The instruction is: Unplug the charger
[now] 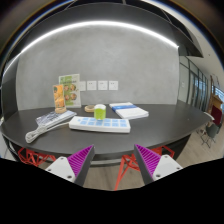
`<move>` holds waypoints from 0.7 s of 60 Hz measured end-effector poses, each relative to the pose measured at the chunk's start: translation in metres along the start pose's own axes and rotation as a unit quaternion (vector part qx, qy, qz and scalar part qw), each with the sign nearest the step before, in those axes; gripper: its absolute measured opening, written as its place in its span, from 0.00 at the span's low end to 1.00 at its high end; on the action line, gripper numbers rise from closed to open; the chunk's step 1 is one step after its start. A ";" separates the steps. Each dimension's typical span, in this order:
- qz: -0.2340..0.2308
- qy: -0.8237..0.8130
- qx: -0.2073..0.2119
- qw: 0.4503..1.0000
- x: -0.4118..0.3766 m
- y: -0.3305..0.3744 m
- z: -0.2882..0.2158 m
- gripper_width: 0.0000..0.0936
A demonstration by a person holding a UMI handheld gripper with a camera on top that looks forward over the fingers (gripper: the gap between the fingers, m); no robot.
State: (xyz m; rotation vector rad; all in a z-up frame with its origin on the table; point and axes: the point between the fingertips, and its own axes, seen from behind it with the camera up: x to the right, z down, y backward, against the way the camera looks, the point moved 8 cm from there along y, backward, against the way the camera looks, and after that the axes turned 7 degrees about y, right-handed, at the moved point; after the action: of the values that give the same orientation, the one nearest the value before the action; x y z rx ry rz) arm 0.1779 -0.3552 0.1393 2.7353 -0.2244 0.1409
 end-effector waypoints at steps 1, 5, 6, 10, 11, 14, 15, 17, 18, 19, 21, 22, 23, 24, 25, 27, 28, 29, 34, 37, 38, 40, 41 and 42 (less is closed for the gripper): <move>-0.003 -0.001 0.001 1.000 0.000 -0.003 -0.002 0.88; -0.015 -0.004 0.007 1.000 -0.001 -0.018 -0.010 0.88; -0.019 -0.004 0.007 1.000 -0.002 -0.022 -0.011 0.88; -0.031 -0.007 0.012 0.999 -0.001 -0.046 -0.017 0.88; -0.034 -0.007 0.014 0.999 -0.001 -0.054 -0.019 0.87; -0.040 -0.004 0.019 0.999 0.003 -0.077 -0.023 0.87; -0.040 -0.002 0.021 0.999 0.004 -0.085 -0.026 0.87; -0.042 0.002 0.027 0.999 0.007 -0.103 -0.030 0.87; -0.042 0.004 0.029 0.999 0.010 -0.112 -0.032 0.87; -0.043 0.006 0.030 0.999 0.012 -0.121 -0.034 0.87; -0.042 0.008 0.029 0.999 0.014 -0.139 -0.041 0.87; -0.044 0.007 0.029 0.999 0.018 -0.148 -0.043 0.87; -0.045 0.006 0.030 0.998 0.020 -0.157 -0.046 0.87; -0.049 0.005 0.035 0.998 0.024 -0.166 -0.046 0.87; -0.052 0.004 0.035 0.998 0.024 -0.175 -0.051 0.87; -0.060 0.000 0.040 0.997 0.026 -0.193 -0.057 0.87; -0.065 -0.001 0.043 0.997 0.027 -0.201 -0.060 0.87; -0.068 -0.002 0.045 0.997 0.027 -0.211 -0.062 0.87; -0.077 0.003 0.045 0.996 0.037 -0.254 -0.071 0.87; -0.083 0.009 0.050 0.995 0.040 -0.275 -0.079 0.86; -0.084 0.010 0.053 0.995 0.042 -0.282 -0.080 0.86; -0.084 0.010 0.058 0.995 0.046 -0.296 -0.083 0.86; -0.085 0.009 0.059 0.995 0.048 -0.304 -0.084 0.86; -0.084 0.006 0.058 0.995 0.048 -0.312 -0.084 0.86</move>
State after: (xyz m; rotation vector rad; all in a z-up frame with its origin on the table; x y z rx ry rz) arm 0.2742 -0.0451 0.1064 2.8535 0.0184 0.1266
